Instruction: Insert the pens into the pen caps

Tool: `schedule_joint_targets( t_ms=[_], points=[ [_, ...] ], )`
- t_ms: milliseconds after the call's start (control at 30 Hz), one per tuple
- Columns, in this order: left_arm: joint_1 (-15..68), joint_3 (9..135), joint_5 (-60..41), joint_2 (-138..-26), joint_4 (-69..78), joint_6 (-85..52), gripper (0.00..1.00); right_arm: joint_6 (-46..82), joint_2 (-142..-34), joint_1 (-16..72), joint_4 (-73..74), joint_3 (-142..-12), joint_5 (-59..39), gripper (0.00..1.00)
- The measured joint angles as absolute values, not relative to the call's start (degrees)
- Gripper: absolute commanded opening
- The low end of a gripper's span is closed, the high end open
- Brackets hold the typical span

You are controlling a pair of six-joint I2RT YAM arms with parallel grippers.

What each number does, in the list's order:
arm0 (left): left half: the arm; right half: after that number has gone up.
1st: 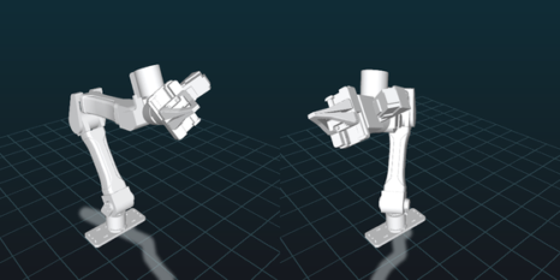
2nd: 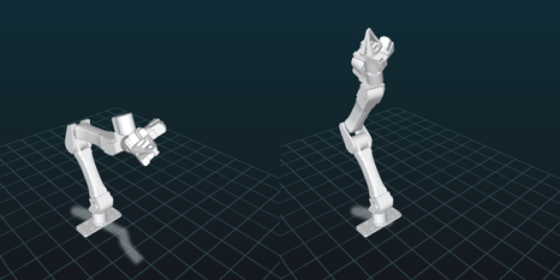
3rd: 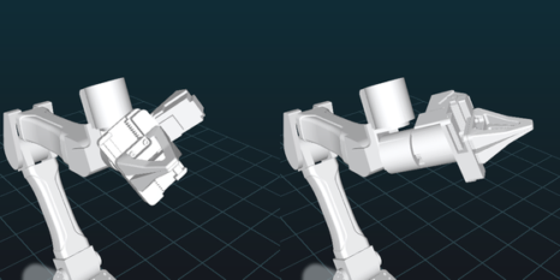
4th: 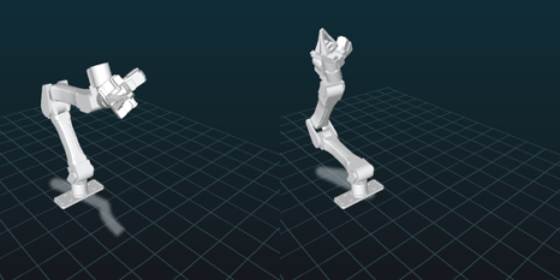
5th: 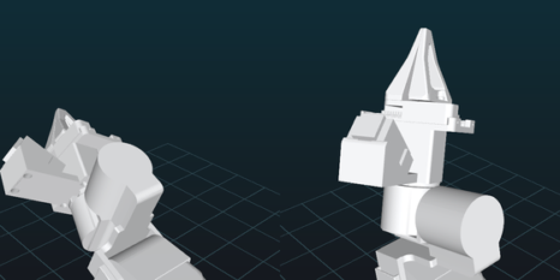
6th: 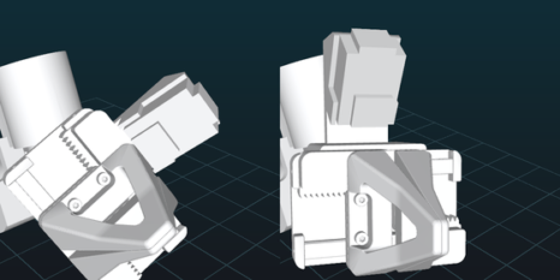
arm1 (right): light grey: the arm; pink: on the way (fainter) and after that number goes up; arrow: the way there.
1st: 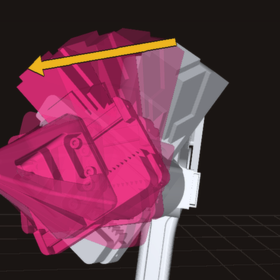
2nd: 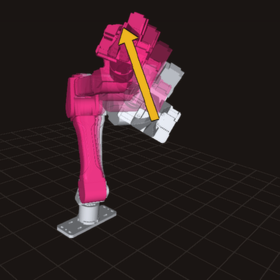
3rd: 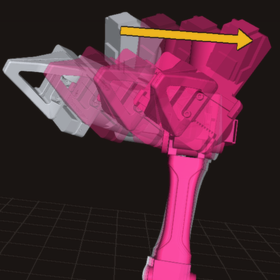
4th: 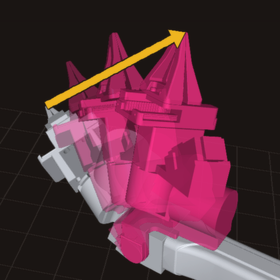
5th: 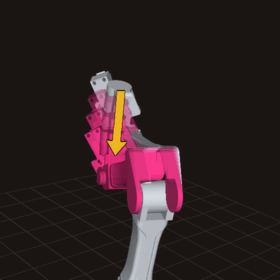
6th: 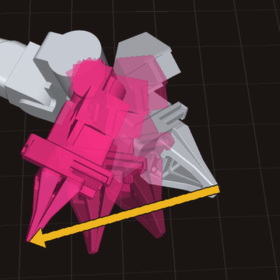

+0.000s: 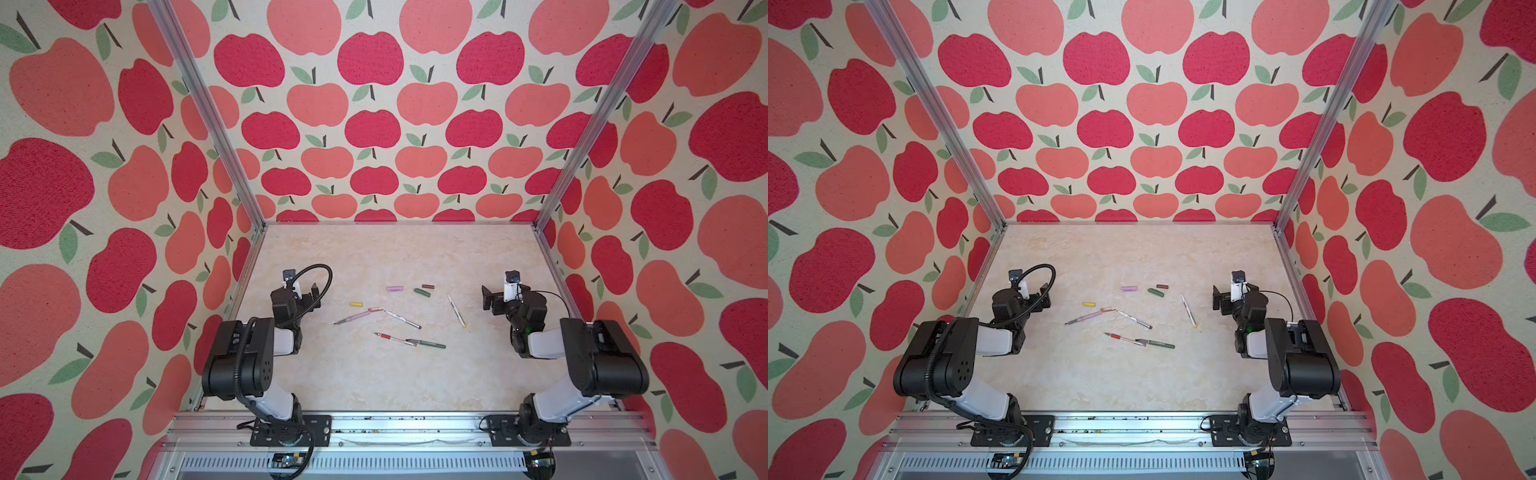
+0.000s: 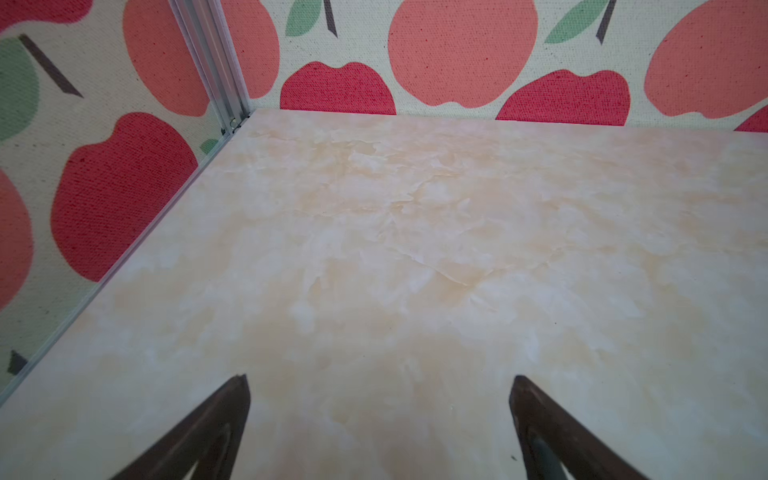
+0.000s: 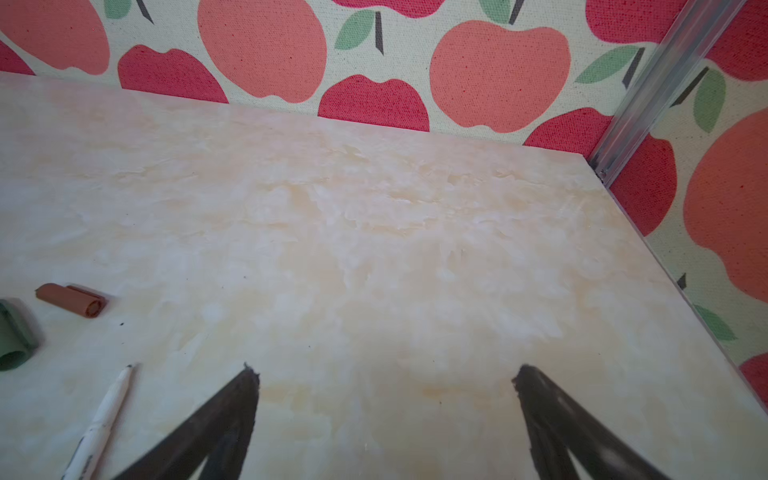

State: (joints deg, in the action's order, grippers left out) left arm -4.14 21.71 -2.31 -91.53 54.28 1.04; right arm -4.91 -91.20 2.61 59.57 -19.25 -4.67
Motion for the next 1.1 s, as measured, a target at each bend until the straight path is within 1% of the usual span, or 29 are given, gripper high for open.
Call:
schedule_joint_targets(
  t_ms=[700, 1100],
  points=[
    [-4.1, 21.7, -2.3, -91.5, 54.3, 1.0, 0.99, -4.9, -91.2, 2.6, 59.5, -19.3, -4.9, 0.99],
    [-6.3, 21.8, -3.7, -91.5, 53.3, 0.8, 0.99, -4.2, -90.7, 2.7, 55.7, -20.6, 2.9, 0.99]
  ],
)
